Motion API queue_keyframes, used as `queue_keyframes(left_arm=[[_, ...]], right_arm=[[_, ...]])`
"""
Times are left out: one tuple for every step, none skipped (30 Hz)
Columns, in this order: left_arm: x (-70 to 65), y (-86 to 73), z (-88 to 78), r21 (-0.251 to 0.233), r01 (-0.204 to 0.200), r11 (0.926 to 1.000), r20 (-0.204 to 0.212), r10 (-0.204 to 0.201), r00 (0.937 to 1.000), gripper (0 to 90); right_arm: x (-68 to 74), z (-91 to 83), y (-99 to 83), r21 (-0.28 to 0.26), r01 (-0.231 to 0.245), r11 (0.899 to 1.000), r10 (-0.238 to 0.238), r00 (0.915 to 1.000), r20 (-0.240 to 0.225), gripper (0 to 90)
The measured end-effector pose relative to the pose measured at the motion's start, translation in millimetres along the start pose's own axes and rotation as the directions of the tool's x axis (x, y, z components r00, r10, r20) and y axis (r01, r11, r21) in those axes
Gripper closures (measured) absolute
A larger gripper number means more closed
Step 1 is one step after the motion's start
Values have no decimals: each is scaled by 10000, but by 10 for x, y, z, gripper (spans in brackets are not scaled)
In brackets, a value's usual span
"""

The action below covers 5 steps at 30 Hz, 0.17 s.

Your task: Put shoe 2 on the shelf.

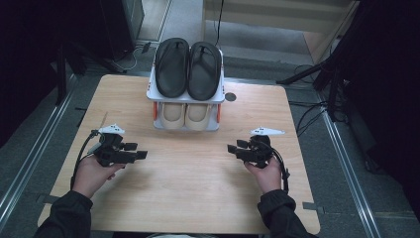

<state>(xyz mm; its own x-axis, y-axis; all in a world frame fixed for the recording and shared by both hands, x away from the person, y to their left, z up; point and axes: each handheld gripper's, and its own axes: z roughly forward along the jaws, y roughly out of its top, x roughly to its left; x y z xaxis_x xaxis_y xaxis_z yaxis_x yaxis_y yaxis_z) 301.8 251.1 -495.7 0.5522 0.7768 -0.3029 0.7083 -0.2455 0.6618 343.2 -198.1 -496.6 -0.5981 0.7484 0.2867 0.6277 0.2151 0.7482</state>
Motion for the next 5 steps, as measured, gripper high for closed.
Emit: queue_keyframes(left_arm=[[1,1,3,32,20,10000,22,-20,10000,388],[1,0,6,49,23,10000,15,-23,10000,387],[2,1,8,55,-1,10000,-7,1,10000,386],[-1,1,10,41,2,10000,-59,-1,10000,386],[-3,1,9,32,-20,10000,-97,21,10000,387]], right_arm=[[-3,-1,-1,-10,-9,10000,9,10000,-11,489],[-4,-3,-1,-16,-33,10000,33,10000,3,487],[-4,-3,-1,-11,-45,10000,45,10000,12,486],[-5,-3,0,-1,-38,10000,38,10000,7,485],[-6,1,0,-16,9,10000,-9,10000,-4,485]])
